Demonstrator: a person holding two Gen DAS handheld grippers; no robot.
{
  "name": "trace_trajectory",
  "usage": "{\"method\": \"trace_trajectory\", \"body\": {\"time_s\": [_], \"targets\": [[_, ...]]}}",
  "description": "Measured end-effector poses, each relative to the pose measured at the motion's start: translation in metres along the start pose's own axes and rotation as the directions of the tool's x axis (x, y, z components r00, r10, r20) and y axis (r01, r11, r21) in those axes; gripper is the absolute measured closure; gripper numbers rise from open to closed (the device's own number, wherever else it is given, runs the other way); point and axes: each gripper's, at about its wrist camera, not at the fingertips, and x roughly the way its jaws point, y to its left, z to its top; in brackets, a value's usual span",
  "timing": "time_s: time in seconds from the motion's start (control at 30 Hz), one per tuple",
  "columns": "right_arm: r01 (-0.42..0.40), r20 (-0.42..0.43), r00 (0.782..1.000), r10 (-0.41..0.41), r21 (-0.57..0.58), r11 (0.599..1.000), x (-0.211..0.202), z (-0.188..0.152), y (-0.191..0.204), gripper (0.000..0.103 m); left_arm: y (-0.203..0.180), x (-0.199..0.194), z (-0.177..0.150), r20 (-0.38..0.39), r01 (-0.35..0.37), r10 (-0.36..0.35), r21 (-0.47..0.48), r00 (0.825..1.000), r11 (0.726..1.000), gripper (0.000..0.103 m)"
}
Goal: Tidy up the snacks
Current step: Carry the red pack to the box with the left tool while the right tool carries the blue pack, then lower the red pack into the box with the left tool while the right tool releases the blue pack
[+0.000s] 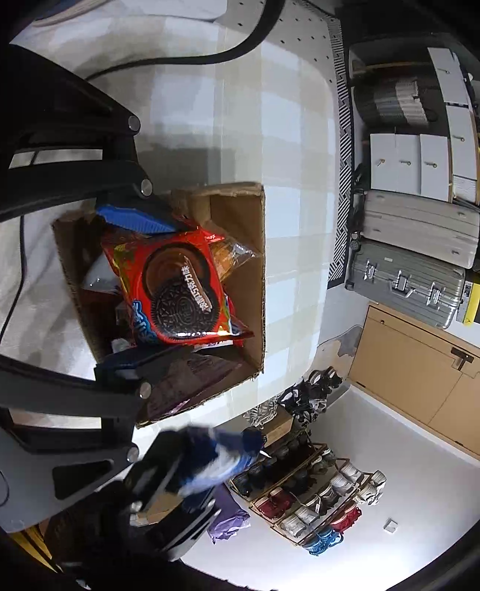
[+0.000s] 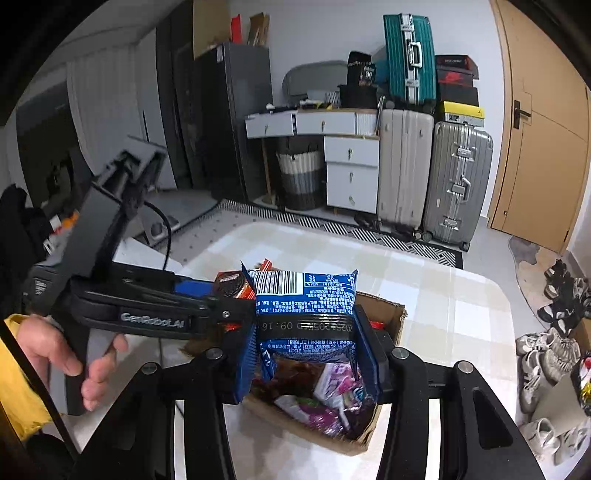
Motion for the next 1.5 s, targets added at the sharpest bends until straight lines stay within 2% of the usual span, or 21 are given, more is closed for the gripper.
{"method": "trace_trajectory", "body": {"time_s": [0.27,0.43,0.5,0.6,0.73,0.87,1.07,1.5], "targets": [[0.038,-0.066,0.997,-0.039,-0.012,0.999,0.043,0.007,-0.023,0.056,-0.004,0.057,-0.013,-0.066,-0.021,0.021,0.004,0.998,1.0,0.053],[-0.001,-0.13,0.992,0.004,0.022,1.0,0.069,0.01,-0.034,0.056,-0.008,0.076,-0.02,-0.081,-0.04,0.044,0.047,0.996,0.998,0.053],[-0.007,-0.149,0.989,0.011,0.026,1.0,0.075,0.006,-0.032,0.056,-0.009,0.08,-0.022,-0.088,-0.029,0.033,0.05,0.996,0.998,0.053],[-0.043,-0.168,0.984,0.052,0.058,0.997,0.081,0.001,-0.036,0.056,-0.01,0.081,-0.026,-0.105,-0.012,0.021,0.087,0.994,0.996,0.053],[-0.037,-0.215,0.975,0.051,0.067,0.997,0.096,-0.003,-0.036,0.056,-0.011,0.084,-0.026,-0.119,0.006,0.009,0.119,0.993,0.993,0.052],[-0.034,-0.261,0.964,0.056,0.09,0.995,0.109,-0.009,-0.042,0.059,-0.014,0.081,-0.025,-0.109,-0.011,0.029,0.164,0.994,0.986,0.051],[-0.041,-0.256,0.965,0.057,0.067,0.997,0.107,-0.016,-0.039,0.059,-0.021,0.081,-0.025,-0.099,-0.042,0.064,0.215,0.993,0.976,0.05],[-0.033,-0.279,0.96,0.029,-0.012,0.999,0.105,-0.011,-0.033,0.059,-0.019,0.068,-0.016,-0.071,-0.032,0.046,0.19,0.996,0.981,0.043]]}}
